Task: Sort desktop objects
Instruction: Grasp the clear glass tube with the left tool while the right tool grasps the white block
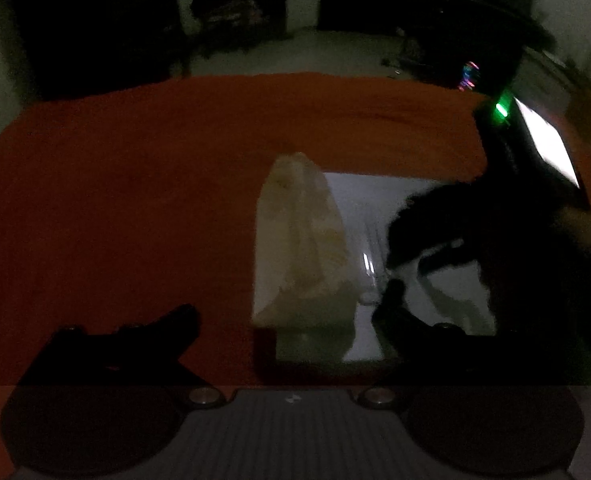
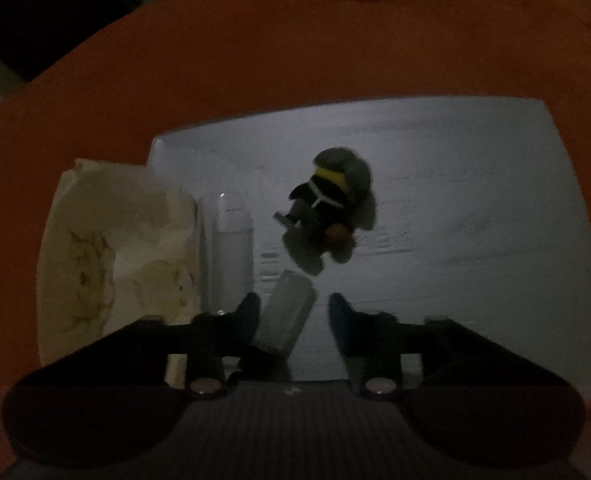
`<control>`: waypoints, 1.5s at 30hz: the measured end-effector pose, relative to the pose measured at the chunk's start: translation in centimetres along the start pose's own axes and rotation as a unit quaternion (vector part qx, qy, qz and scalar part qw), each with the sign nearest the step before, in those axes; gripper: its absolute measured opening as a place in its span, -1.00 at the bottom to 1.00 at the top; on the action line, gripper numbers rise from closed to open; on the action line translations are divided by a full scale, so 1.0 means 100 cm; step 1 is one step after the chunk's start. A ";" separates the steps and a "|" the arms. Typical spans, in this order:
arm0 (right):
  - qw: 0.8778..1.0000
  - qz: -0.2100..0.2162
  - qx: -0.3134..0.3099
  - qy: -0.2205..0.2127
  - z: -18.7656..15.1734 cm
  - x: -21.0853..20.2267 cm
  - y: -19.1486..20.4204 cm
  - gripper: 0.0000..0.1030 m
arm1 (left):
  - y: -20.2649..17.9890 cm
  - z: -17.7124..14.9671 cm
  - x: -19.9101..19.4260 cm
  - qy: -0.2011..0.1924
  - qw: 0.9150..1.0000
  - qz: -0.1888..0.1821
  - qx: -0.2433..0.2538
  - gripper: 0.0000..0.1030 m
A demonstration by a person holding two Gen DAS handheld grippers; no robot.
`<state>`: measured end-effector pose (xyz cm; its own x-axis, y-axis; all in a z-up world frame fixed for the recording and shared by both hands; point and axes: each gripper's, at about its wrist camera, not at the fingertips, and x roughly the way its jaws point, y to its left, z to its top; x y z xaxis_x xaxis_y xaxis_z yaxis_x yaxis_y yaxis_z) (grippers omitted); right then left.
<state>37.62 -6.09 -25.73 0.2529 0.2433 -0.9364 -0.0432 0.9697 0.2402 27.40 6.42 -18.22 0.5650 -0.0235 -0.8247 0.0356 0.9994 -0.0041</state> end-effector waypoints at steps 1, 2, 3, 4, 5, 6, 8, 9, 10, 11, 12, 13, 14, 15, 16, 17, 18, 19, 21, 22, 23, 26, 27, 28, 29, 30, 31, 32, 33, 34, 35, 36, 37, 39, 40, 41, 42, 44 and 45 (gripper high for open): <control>1.000 -0.001 -0.002 0.001 -0.001 0.001 -0.001 -0.53 | 0.002 0.003 0.002 0.002 1.000 0.000 -0.009 0.89; 1.000 -0.002 -0.005 0.001 -0.001 0.001 -0.003 -0.57 | 0.003 0.005 0.004 0.004 1.000 -0.001 -0.013 0.89; 1.000 -0.007 -0.012 0.001 -0.002 0.000 -0.005 -0.58 | 0.002 0.008 0.006 0.007 1.000 0.000 -0.016 0.88; 1.000 -0.009 -0.017 0.002 -0.002 -0.002 -0.008 -0.58 | 0.001 0.010 0.008 0.008 1.000 -0.001 -0.020 0.88; 1.000 -0.009 -0.021 0.003 -0.002 -0.003 -0.012 -0.58 | -0.001 0.013 0.009 0.010 1.000 -0.005 -0.024 0.88; 1.000 -0.010 -0.022 0.006 -0.002 -0.006 -0.018 -0.58 | -0.003 0.017 0.011 0.012 1.000 -0.010 -0.026 0.88; 0.999 -0.017 -0.030 0.009 -0.002 -0.013 -0.033 -0.58 | -0.011 0.024 0.017 0.014 0.999 -0.015 -0.027 0.80; 0.999 -0.022 -0.032 0.009 -0.002 -0.016 -0.041 -0.58 | -0.016 0.029 0.021 0.017 0.999 -0.017 -0.025 0.75; 0.999 -0.027 -0.031 0.007 -0.002 -0.020 -0.051 -0.58 | -0.021 0.033 0.027 0.023 0.999 -0.019 -0.024 0.75; 0.999 -0.031 -0.028 0.006 -0.001 -0.023 -0.061 -0.58 | -0.026 0.037 0.032 0.030 0.999 -0.021 -0.024 0.72; 0.999 -0.036 -0.025 0.004 -0.001 -0.027 -0.072 -0.58 | -0.030 0.041 0.039 0.035 0.999 -0.021 -0.023 0.67; 0.999 -0.040 -0.020 0.002 0.000 -0.030 -0.082 -0.58 | -0.036 0.043 0.046 0.039 0.999 -0.017 -0.024 0.67; 0.999 -0.043 -0.013 0.001 0.000 -0.032 -0.092 -0.58 | -0.041 0.046 0.053 0.044 0.999 -0.013 -0.025 0.67; 0.999 -0.047 -0.009 0.000 0.000 -0.034 -0.101 -0.58 | -0.046 0.047 0.060 0.048 0.998 -0.009 -0.026 0.67; 0.999 -0.050 -0.005 -0.002 0.000 -0.036 -0.110 -0.58 | -0.050 0.048 0.067 0.052 0.998 -0.004 -0.026 0.67; 0.999 -0.051 -0.001 -0.003 0.000 -0.037 -0.117 -0.58 | -0.053 0.048 0.075 0.057 0.998 0.002 -0.025 0.67; 0.999 -0.051 0.003 -0.004 -0.001 -0.038 -0.124 -0.58 | -0.056 0.049 0.083 0.062 0.998 0.009 -0.023 0.67; 0.999 -0.051 0.006 -0.005 -0.001 -0.039 -0.128 -0.58 | -0.058 0.049 0.090 0.066 0.997 0.019 -0.023 0.67; 0.999 -0.050 0.010 -0.006 -0.002 -0.042 -0.135 -0.58 | -0.059 0.049 0.103 0.072 0.997 0.030 -0.030 0.67; 0.999 -0.050 0.010 -0.007 -0.002 -0.042 -0.137 -0.58 | -0.059 0.050 0.107 0.074 0.996 0.030 -0.037 0.67; 0.999 -0.049 0.011 -0.007 -0.002 -0.042 -0.138 -0.58 | -0.059 0.050 0.110 0.073 0.996 0.029 -0.042 0.67; 0.999 -0.048 0.010 -0.005 -0.001 -0.040 -0.136 -0.58 | -0.065 0.052 0.116 0.067 0.997 0.027 -0.027 0.59; 0.999 -0.048 0.010 -0.004 0.000 -0.041 -0.133 -0.58 | -0.068 0.052 0.117 0.065 0.997 0.028 -0.020 0.47; 0.999 -0.049 0.009 -0.003 0.001 -0.042 -0.131 -0.58 | -0.069 0.052 0.117 0.064 0.997 0.030 -0.015 0.41; 0.999 -0.049 0.008 -0.002 0.001 -0.044 -0.131 -0.58 | -0.071 0.051 0.119 0.065 0.997 0.030 -0.010 0.27; 0.999 -0.050 0.007 -0.001 0.002 -0.046 -0.130 -0.58 | -0.073 0.050 0.120 0.066 0.997 0.032 -0.005 0.18; 0.999 -0.051 0.006 -0.001 0.002 -0.048 -0.130 -0.58 | -0.074 0.049 0.119 0.061 0.998 0.031 -0.003 0.16; 0.999 -0.051 0.006 0.000 0.002 -0.047 -0.130 -0.58 | -0.074 0.049 0.118 0.056 0.998 0.031 -0.003 0.05; 0.999 -0.050 0.006 0.001 0.001 -0.047 -0.129 -0.58 | -0.074 0.048 0.117 0.053 0.998 0.032 -0.001 -0.10; 0.999 -0.050 0.005 0.001 0.001 -0.048 -0.128 -0.58 | -0.073 0.049 0.116 0.055 0.998 0.034 0.002 -0.21; 0.999 -0.050 0.004 0.001 0.001 -0.050 -0.127 -0.58 | -0.072 0.049 0.114 0.058 0.998 0.037 0.004 -0.48; 0.999 -0.049 0.003 0.000 0.001 -0.051 -0.126 -0.58 | -0.071 0.050 0.113 0.061 0.997 0.040 0.006 -0.62; 0.999 -0.048 0.003 0.001 0.001 -0.052 -0.125 -0.58 | -0.067 0.053 0.107 0.066 0.997 0.040 0.002 -0.63; 0.999 -0.046 0.002 0.001 0.000 -0.054 -0.125 -0.58 | -0.059 0.058 0.095 0.075 0.996 0.041 -0.007 -0.63; 0.999 -0.045 0.001 0.001 0.000 -0.055 -0.126 -0.58 | -0.056 0.060 0.088 0.081 0.996 0.038 -0.008 -0.63; 0.999 -0.044 0.000 0.002 0.000 -0.057 -0.126 -0.58 | -0.053 0.063 0.081 0.085 0.996 0.033 -0.007 -0.60; 0.999 -0.044 0.000 0.002 0.000 -0.058 -0.127 -0.58 | -0.051 0.064 0.072 0.084 0.996 0.032 -0.006 -0.56; 0.999 -0.045 0.000 0.002 0.001 -0.059 -0.128 -0.58 | -0.052 0.070 0.056 0.073 0.997 0.029 0.001 -0.52; 0.999 -0.046 0.000 0.002 0.001 -0.059 -0.129 -0.58 | -0.055 0.073 0.050 0.068 0.998 0.016 0.006 -0.52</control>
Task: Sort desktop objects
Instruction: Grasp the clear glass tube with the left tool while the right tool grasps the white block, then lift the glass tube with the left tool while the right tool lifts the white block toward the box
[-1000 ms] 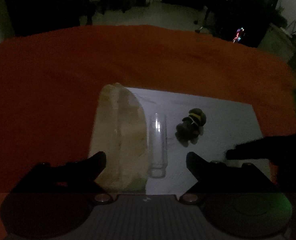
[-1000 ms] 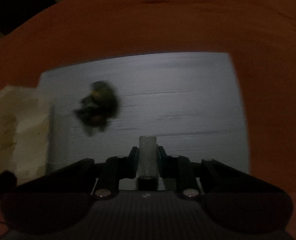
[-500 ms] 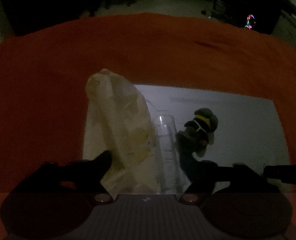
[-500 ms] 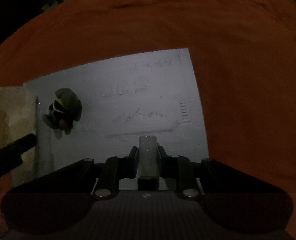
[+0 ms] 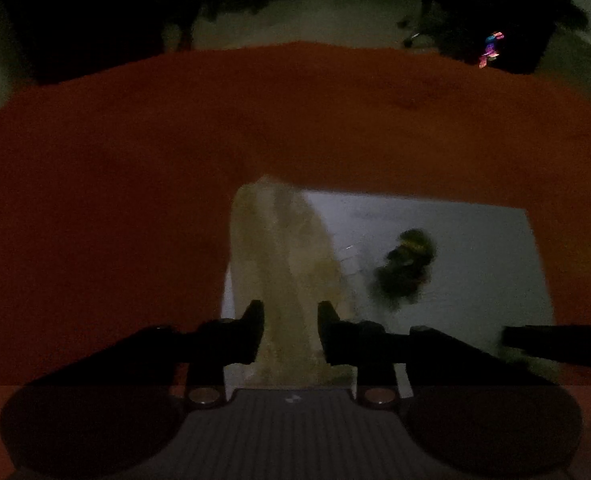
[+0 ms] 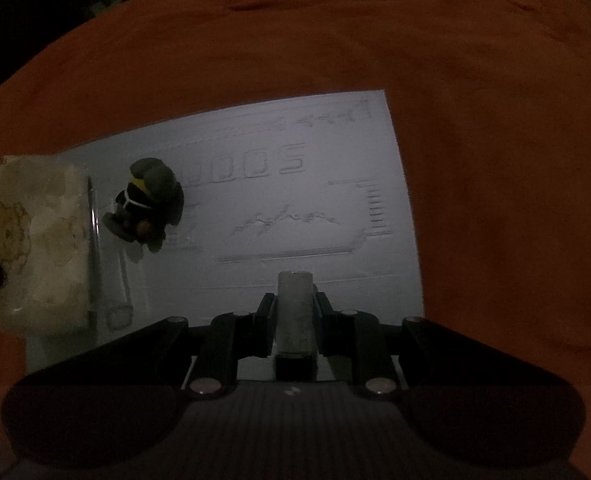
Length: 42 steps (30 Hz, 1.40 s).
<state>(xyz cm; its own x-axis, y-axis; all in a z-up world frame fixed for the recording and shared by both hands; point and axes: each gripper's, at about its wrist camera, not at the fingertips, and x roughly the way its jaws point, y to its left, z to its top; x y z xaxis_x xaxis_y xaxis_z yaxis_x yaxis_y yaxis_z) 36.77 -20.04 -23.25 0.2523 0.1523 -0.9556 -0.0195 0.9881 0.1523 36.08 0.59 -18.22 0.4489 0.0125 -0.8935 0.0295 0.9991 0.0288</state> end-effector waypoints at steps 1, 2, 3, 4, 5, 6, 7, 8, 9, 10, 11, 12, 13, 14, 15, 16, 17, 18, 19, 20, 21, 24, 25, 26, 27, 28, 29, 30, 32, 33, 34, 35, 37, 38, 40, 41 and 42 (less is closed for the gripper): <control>1.000 -0.002 0.000 0.000 0.000 0.000 0.000 -0.58 | -0.004 0.002 -0.002 0.002 1.000 -0.017 0.002 -0.51; 1.000 -0.004 0.001 0.000 0.000 0.000 -0.001 -0.58 | -0.009 0.003 -0.004 0.004 0.999 -0.034 0.005 -0.45; 1.000 -0.005 0.001 -0.001 0.001 0.000 -0.001 -0.58 | -0.013 0.005 -0.006 0.006 0.999 -0.050 0.007 -0.44; 1.000 -0.006 0.002 -0.002 0.001 0.000 -0.002 -0.58 | -0.020 0.004 -0.003 0.008 0.998 -0.056 0.009 -0.44; 1.000 -0.007 0.002 -0.002 0.001 0.000 -0.003 -0.58 | -0.028 0.003 0.002 0.009 0.999 -0.053 0.011 -0.44; 1.000 -0.007 0.003 -0.002 0.002 0.001 -0.003 -0.58 | -0.031 0.004 0.012 0.014 0.999 -0.048 0.001 -0.44; 1.000 -0.008 0.003 -0.003 0.002 0.001 -0.002 -0.58 | -0.034 0.004 0.022 0.020 0.999 -0.044 -0.010 -0.44; 1.000 -0.008 0.003 -0.003 0.002 0.001 -0.002 -0.58 | -0.037 0.004 0.032 0.026 0.999 -0.040 -0.021 -0.44; 1.000 -0.007 0.003 -0.003 0.002 0.002 -0.001 -0.58 | -0.036 0.004 0.043 0.034 0.998 -0.034 -0.041 -0.44; 1.000 -0.006 0.002 -0.003 0.002 0.002 0.000 -0.58 | -0.034 0.004 0.053 0.039 0.997 -0.027 -0.058 -0.44; 1.000 -0.005 0.003 -0.003 0.002 0.003 0.000 -0.58 | -0.032 0.004 0.061 0.042 0.996 -0.022 -0.070 -0.44; 1.000 -0.004 0.002 -0.002 0.002 0.003 0.000 -0.58 | -0.032 0.004 0.067 0.043 0.996 -0.016 -0.076 -0.44; 1.000 -0.002 0.002 -0.002 0.002 0.004 0.001 -0.58 | -0.032 0.003 0.073 0.045 0.996 -0.010 -0.081 -0.43; 1.000 0.000 0.003 -0.001 0.001 0.004 0.001 -0.58 | -0.034 0.003 0.077 0.045 0.996 -0.009 -0.080 -0.32; 1.000 0.001 0.003 -0.001 0.002 0.004 0.000 -0.58 | -0.035 0.004 0.080 0.043 0.996 -0.010 -0.078 -0.24; 1.000 0.001 0.002 -0.002 0.001 0.004 0.000 -0.58 | -0.036 0.004 0.082 0.043 0.996 -0.016 -0.080 -0.23; 1.000 0.001 0.001 -0.002 0.001 0.003 -0.001 -0.58 | -0.037 0.005 0.084 0.043 0.996 -0.021 -0.081 -0.23; 1.000 0.002 0.000 -0.002 0.001 0.003 -0.001 -0.58 | -0.038 0.005 0.087 0.043 0.995 -0.026 -0.083 -0.22; 1.000 0.002 0.000 -0.002 0.001 0.004 -0.003 -0.58 | -0.040 0.005 0.089 0.044 0.995 -0.031 -0.083 -0.19; 1.000 0.002 0.001 -0.001 0.002 0.004 -0.004 -0.58 | -0.041 0.005 0.092 0.044 0.995 -0.036 -0.084 -0.08; 1.000 0.002 0.001 -0.001 0.002 0.004 -0.004 -0.58 | -0.042 0.005 0.094 0.045 0.995 -0.040 -0.084 -0.06; 1.000 0.000 -0.001 -0.002 0.001 0.003 -0.004 -0.58 | -0.050 0.002 0.099 0.050 0.997 -0.025 -0.050 -0.39; 1.000 -0.001 -0.002 -0.001 0.000 0.003 -0.004 -0.58 | -0.051 0.000 0.101 0.052 0.998 -0.018 -0.043 -0.40; 1.000 -0.001 -0.001 0.000 0.000 0.003 -0.003 -0.58 | -0.050 -0.002 0.099 0.051 0.998 -0.019 -0.042 -0.42; 1.000 -0.001 -0.002 0.000 0.000 0.003 -0.003 -0.58 | -0.048 -0.004 0.098 0.052 0.998 -0.020 -0.043 -0.45; 1.000 -0.002 -0.003 0.000 0.000 0.003 -0.003 -0.58 | -0.047 -0.006 0.096 0.057 0.997 -0.023 -0.040 -0.46; 1.000 -0.001 -0.003 0.001 0.001 0.002 -0.003 -0.58 | -0.047 -0.008 0.093 0.063 0.997 -0.026 -0.032 -0.48; 1.000 0.000 -0.004 0.001 0.001 0.002 -0.003 -0.58 | -0.046 -0.011 0.087 0.067 0.997 -0.032 -0.022 -0.49; 1.000 0.004 -0.002 0.001 0.001 -0.001 -0.004 -0.58 | -0.046 -0.021 0.072 0.069 0.996 -0.051 0.007 -0.51; 1.000 0.007 -0.001 0.001 0.002 -0.002 -0.005 -0.58 | -0.046 -0.025 0.064 0.073 0.995 -0.060 0.022 -0.51; 1.000 0.008 0.000 -0.001 0.002 -0.003 -0.007 -0.58 | -0.046 -0.030 0.057 0.075 0.994 -0.068 0.036 -0.51; 1.000 0.007 0.002 -0.003 0.002 -0.004 -0.009 -0.58 | -0.047 -0.034 0.051 0.074 0.993 -0.072 0.050 -0.52; 1.000 0.004 0.004 -0.004 0.002 -0.003 -0.010 -0.58 | -0.048 -0.040 0.044 0.074 0.992 -0.076 0.069 -0.52; 1.000 0.001 0.006 -0.004 0.003 -0.002 -0.011 -0.58 | -0.047 -0.041 0.044 0.075 0.992 -0.075 0.069 -0.52; 1.000 -0.002 0.008 -0.003 0.003 0.000 -0.012 -0.58 | -0.046 -0.041 0.047 0.077 0.992 -0.075 0.061 -0.51; 1.000 -0.002 0.009 -0.002 0.003 0.001 -0.011 -0.58 | -0.046 -0.041 0.048 0.076 0.993 -0.072 0.059 -0.46; 1.000 -0.001 0.011 0.000 0.003 0.002 -0.011 -0.57 | -0.047 -0.043 0.047 0.076 0.993 -0.068 0.060 -0.32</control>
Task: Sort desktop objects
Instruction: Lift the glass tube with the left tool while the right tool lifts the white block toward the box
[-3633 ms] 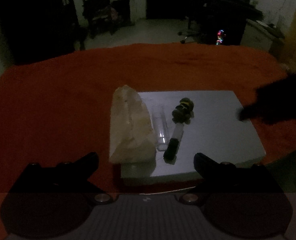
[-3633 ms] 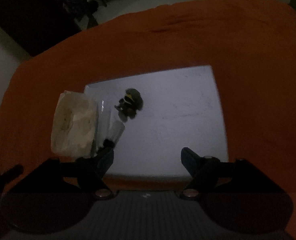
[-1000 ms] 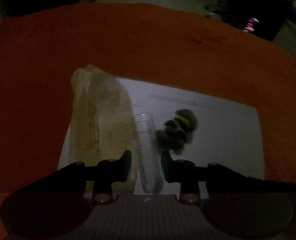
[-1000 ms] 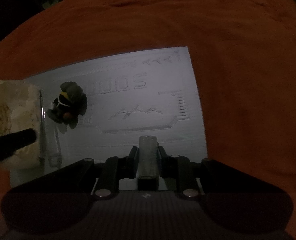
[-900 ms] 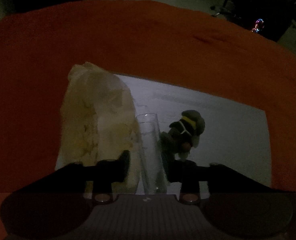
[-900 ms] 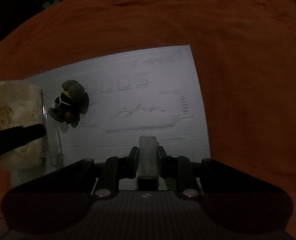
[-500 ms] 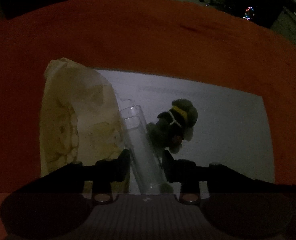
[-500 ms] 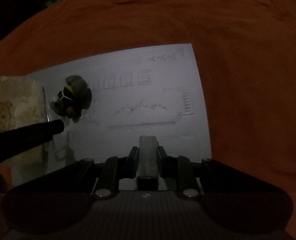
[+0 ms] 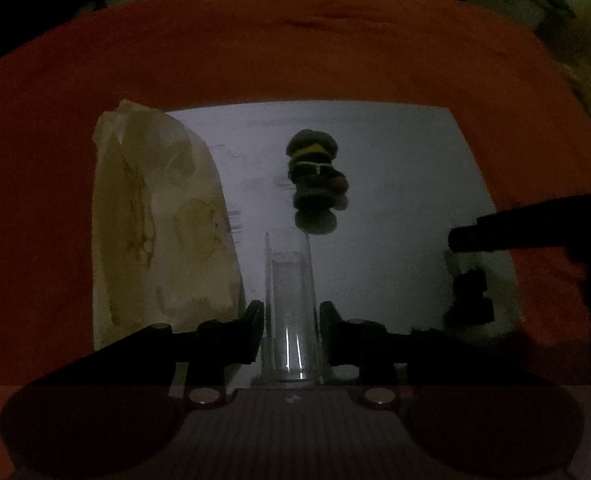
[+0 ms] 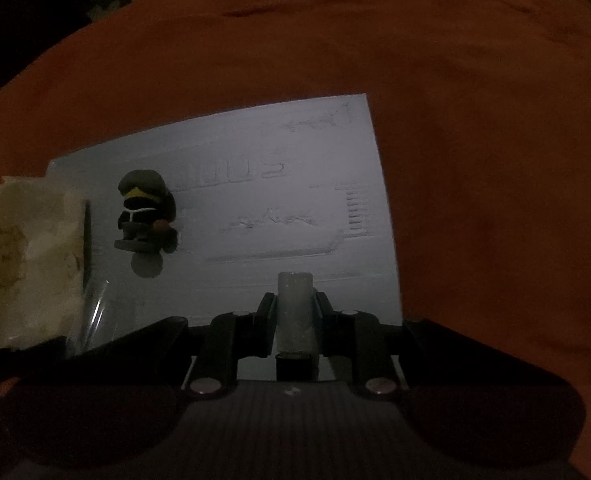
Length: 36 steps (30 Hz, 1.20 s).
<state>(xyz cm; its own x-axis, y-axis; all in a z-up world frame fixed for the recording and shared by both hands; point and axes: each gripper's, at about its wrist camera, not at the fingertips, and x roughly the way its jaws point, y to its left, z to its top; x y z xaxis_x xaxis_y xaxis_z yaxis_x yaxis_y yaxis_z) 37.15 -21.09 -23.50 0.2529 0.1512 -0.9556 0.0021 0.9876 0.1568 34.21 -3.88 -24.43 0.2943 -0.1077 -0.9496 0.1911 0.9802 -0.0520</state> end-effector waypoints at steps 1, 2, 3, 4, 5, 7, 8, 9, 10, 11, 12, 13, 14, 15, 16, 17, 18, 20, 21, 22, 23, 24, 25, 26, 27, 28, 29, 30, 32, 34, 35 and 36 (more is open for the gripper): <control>1.000 0.001 0.003 0.002 0.000 0.001 0.000 -0.56 | -0.001 -0.001 0.000 0.000 1.000 0.005 0.001 -0.25; 1.000 0.003 0.006 0.003 0.000 0.001 -0.001 -0.55 | -0.002 0.003 0.001 -0.003 1.000 0.010 0.004 -0.16; 1.000 0.002 0.004 0.005 0.000 0.002 0.000 -0.51 | -0.004 0.005 0.003 -0.004 1.000 0.011 0.006 -0.11; 1.000 0.001 0.001 0.007 0.000 0.002 0.000 -0.43 | -0.006 0.006 0.005 -0.005 1.000 0.012 0.007 -0.11; 1.000 -0.001 0.001 0.008 0.000 0.001 -0.001 -0.41 | -0.007 0.008 0.006 -0.004 1.000 0.010 0.006 -0.11; 1.000 -0.004 0.005 0.009 -0.002 -0.001 -0.002 -0.34 | -0.007 0.010 0.007 -0.002 1.000 0.012 0.004 -0.11; 1.000 -0.003 0.006 0.012 -0.003 -0.001 -0.002 -0.33 | -0.009 0.010 0.009 -0.001 1.000 0.013 0.005 -0.11; 1.000 -0.002 0.003 0.015 -0.005 -0.001 -0.001 -0.33 | -0.010 0.011 0.010 0.001 1.000 0.013 0.006 -0.11; 1.000 -0.004 -0.001 0.018 -0.007 0.000 0.001 -0.32 | -0.009 0.009 0.009 0.001 1.000 0.016 0.007 -0.11; 1.000 -0.008 -0.005 0.021 -0.009 0.002 0.003 -0.32 | -0.009 0.009 0.009 0.002 1.000 0.019 0.008 -0.11; 1.000 -0.011 -0.008 0.023 -0.010 0.003 0.005 -0.33 | -0.010 0.008 0.009 0.003 1.000 0.019 0.007 -0.11; 1.000 -0.013 -0.010 0.025 -0.012 0.005 0.007 -0.33 | -0.010 0.008 0.009 0.005 1.000 0.020 0.005 -0.11; 0.999 -0.012 -0.012 0.026 -0.013 0.006 0.009 -0.33 | -0.011 0.007 0.011 0.009 1.000 0.018 0.002 -0.11; 0.999 -0.013 -0.016 0.026 -0.014 0.007 0.010 -0.32 | -0.010 0.006 0.010 0.009 1.000 0.022 0.002 -0.11; 0.999 -0.016 -0.023 0.025 -0.014 0.007 0.013 -0.33 | -0.010 0.005 0.009 0.010 1.000 0.025 0.001 -0.11; 0.999 -0.021 -0.031 0.023 -0.015 0.008 0.015 -0.33 | -0.010 0.003 0.008 0.010 1.000 0.028 0.001 -0.11; 0.999 -0.025 -0.039 0.020 -0.016 0.008 0.018 -0.33 | -0.011 0.001 0.008 0.007 0.999 0.032 0.004 -0.13; 0.998 -0.034 -0.046 0.014 -0.019 0.008 0.021 -0.42 | -0.012 -0.002 0.008 0.005 0.999 0.035 0.008 -0.31; 0.998 -0.036 -0.049 0.011 -0.021 0.008 0.022 -0.55 | -0.011 -0.004 0.010 0.006 0.999 0.037 0.008 -0.50; 0.998 -0.036 -0.050 0.008 -0.023 0.008 0.022 -0.56 | -0.011 -0.005 0.011 0.006 0.999 0.039 0.008 -0.50; 0.998 -0.035 -0.051 0.004 -0.025 0.008 0.022 -0.56 | -0.010 -0.006 0.009 0.003 0.999 0.038 0.011 -0.51; 0.998 -0.034 -0.050 0.001 -0.026 0.008 0.022 -0.56 | -0.010 -0.007 0.008 0.000 0.999 0.038 0.014 -0.51; 0.998 -0.031 -0.047 0.000 -0.026 0.007 0.021 -0.56 | -0.011 -0.007 0.007 -0.004 0.999 0.039 0.017 -0.51; 0.999 -0.028 -0.042 0.000 -0.027 0.006 0.019 -0.56 | -0.011 -0.007 0.005 -0.007 0.999 0.038 0.018 -0.51; 0.999 -0.023 -0.038 -0.002 -0.027 0.004 0.017 -0.56 | -0.010 -0.007 0.000 -0.011 0.999 0.036 0.019 -0.51; 0.999 -0.020 -0.035 -0.005 -0.026 0.001 0.016 -0.56 | -0.010 -0.006 -0.006 -0.018 0.999 0.033 0.020 -0.51; 0.999 -0.017 -0.032 -0.009 -0.026 -0.001 0.015 -0.56 | -0.009 -0.005 -0.013 -0.025 0.999 0.030 0.021 -0.51; 0.999 -0.012 -0.030 -0.014 -0.026 -0.005 0.015 -0.56 | -0.009 -0.004 -0.019 -0.032 0.999 0.028 0.024 -0.51; 0.999 -0.004 -0.030 -0.021 -0.027 -0.011 0.015 -0.57 | -0.009 -0.003 -0.031 -0.043 0.998 0.025 0.028 -0.51; 0.999 0.006 -0.022 -0.030 -0.030 -0.019 0.014 -0.57 | -0.008 -0.005 -0.044 -0.052 0.998 0.021 0.030 -0.51; 0.999 0.012 -0.020 -0.032 -0.032 -0.023 0.015 -0.57 | -0.009 -0.007 -0.049 -0.057 0.998 0.020 0.034 -0.51; 0.999 0.019 -0.019 -0.034 -0.033 -0.027 0.015 -0.57 | -0.010 -0.008 -0.053 -0.061 0.997 0.018 0.037 -0.51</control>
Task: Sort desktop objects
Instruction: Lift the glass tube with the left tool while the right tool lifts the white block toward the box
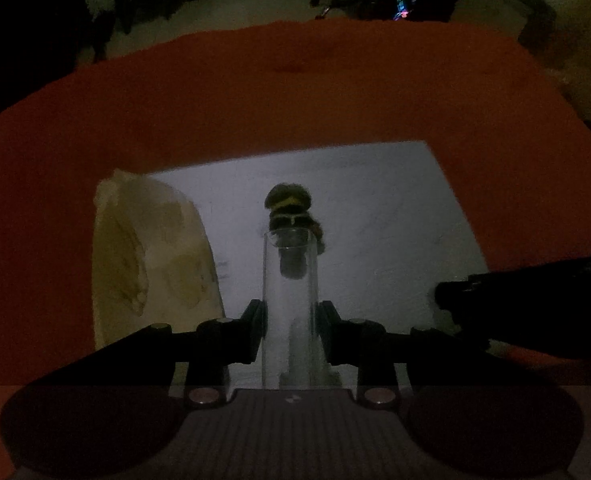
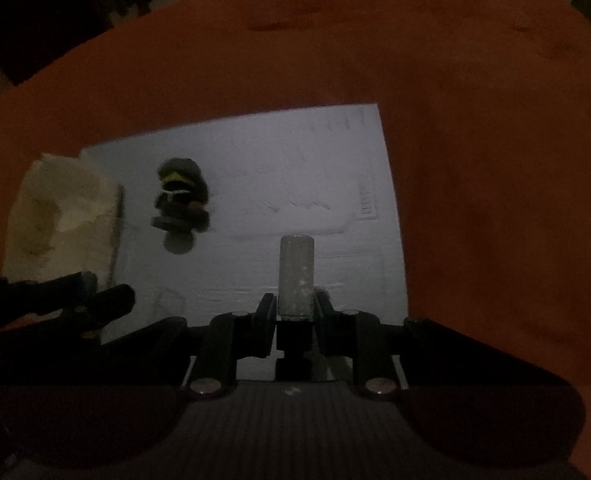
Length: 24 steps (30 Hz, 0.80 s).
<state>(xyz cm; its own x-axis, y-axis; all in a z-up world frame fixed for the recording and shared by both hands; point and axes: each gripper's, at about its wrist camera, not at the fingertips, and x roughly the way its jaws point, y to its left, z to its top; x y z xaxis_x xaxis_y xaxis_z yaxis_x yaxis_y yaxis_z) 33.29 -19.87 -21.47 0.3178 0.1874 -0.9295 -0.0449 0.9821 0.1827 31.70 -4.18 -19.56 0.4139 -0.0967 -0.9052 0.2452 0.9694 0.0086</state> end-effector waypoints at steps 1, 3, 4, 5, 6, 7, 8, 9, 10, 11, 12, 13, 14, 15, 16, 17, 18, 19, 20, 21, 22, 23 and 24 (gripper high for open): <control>1.000 0.008 -0.001 -0.004 -0.001 -0.006 0.001 -0.57 | -0.001 0.000 -0.003 -0.002 1.000 -0.003 0.001 -0.51; 1.000 0.022 -0.006 -0.012 -0.002 -0.017 0.003 -0.57 | -0.003 -0.002 -0.012 -0.001 1.000 -0.013 0.008 -0.51; 0.999 0.028 -0.007 -0.018 -0.002 -0.023 0.003 -0.57 | -0.003 -0.003 -0.019 -0.007 1.000 -0.011 0.012 -0.51; 0.999 0.034 -0.009 -0.023 -0.002 -0.029 0.004 -0.57 | -0.004 -0.004 -0.025 -0.014 1.000 -0.010 0.016 -0.51; 0.999 0.041 -0.009 -0.027 -0.002 -0.035 0.005 -0.57 | -0.006 -0.005 -0.030 -0.022 0.999 -0.012 0.021 -0.51; 0.998 0.049 -0.009 -0.032 -0.003 -0.041 0.006 -0.57 | -0.006 -0.008 -0.037 -0.033 0.999 -0.012 0.021 -0.51; 0.998 0.056 -0.009 -0.035 -0.003 -0.047 0.007 -0.57 | -0.006 -0.010 -0.043 -0.044 0.999 -0.008 0.020 -0.51; 0.997 0.064 -0.008 -0.038 -0.004 -0.052 0.007 -0.57 | -0.009 -0.012 -0.048 -0.054 0.998 -0.003 0.022 -0.51; 0.997 0.072 -0.008 -0.039 -0.005 -0.058 0.008 -0.57 | -0.011 -0.015 -0.054 -0.066 0.998 0.004 0.023 -0.51; 0.996 0.080 -0.007 -0.040 -0.005 -0.063 0.008 -0.57 | -0.013 -0.018 -0.059 -0.077 0.997 0.009 0.025 -0.51; 0.995 0.088 -0.005 -0.041 -0.006 -0.069 0.009 -0.57 | -0.015 -0.021 -0.066 -0.085 0.996 0.011 0.029 -0.51; 0.995 0.095 -0.004 -0.042 -0.009 -0.075 0.009 -0.57 | -0.018 -0.024 -0.072 -0.090 0.995 0.012 0.032 -0.51; 0.994 0.102 -0.005 -0.043 -0.012 -0.081 0.009 -0.57 | -0.019 -0.026 -0.077 -0.095 0.995 0.012 0.032 -0.51; 0.993 0.109 -0.006 -0.044 -0.014 -0.088 0.010 -0.57 | -0.020 -0.027 -0.082 -0.099 0.994 0.011 0.033 -0.51; 0.992 0.114 -0.007 -0.046 -0.016 -0.093 0.010 -0.57 | -0.021 -0.028 -0.086 -0.105 0.994 0.011 0.034 -0.51; 0.992 0.117 -0.010 -0.046 -0.020 -0.099 0.010 -0.57 | -0.022 -0.029 -0.090 -0.111 0.993 0.010 0.034 -0.51; 0.991 0.121 -0.014 -0.047 -0.024 -0.105 0.010 -0.57 | -0.023 -0.030 -0.094 -0.117 0.993 0.009 0.035 -0.51; 0.991 0.123 -0.018 -0.047 -0.028 -0.109 0.010 -0.57 | -0.024 -0.035 -0.100 -0.125 0.992 0.006 0.035 -0.51; 0.991 0.125 -0.020 -0.047 -0.033 -0.114 0.009 -0.57 | -0.025 -0.039 -0.106 -0.132 0.991 0.003 0.036 -0.51; 0.991 0.127 -0.023 -0.045 -0.038 -0.118 0.008 -0.57 | -0.027 -0.045 -0.112 -0.136 0.990 0.002 0.039 -0.51; 0.990 0.130 -0.024 -0.041 -0.044 -0.122 0.007 -0.57 | -0.029 -0.050 -0.117 -0.135 0.990 -0.002 0.044 -0.51; 0.990 0.132 -0.025 -0.038 -0.050 -0.126 0.007 -0.57 | -0.031 -0.055 -0.120 -0.129 0.990 -0.008 0.051 -0.51; 0.990 0.135 -0.025 -0.035 -0.057 -0.128 0.006 -0.57 | -0.032 -0.060 -0.123 -0.123 0.991 -0.013 0.058 -0.51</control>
<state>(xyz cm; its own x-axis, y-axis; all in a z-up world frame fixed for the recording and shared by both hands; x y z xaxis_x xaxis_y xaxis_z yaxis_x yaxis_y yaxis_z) 23.79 -21.63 -11.25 0.3517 0.4426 -0.8249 -0.1835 0.8967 0.4028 20.51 -4.73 -10.98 0.6040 -0.1882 -0.7744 0.3521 0.9348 0.0474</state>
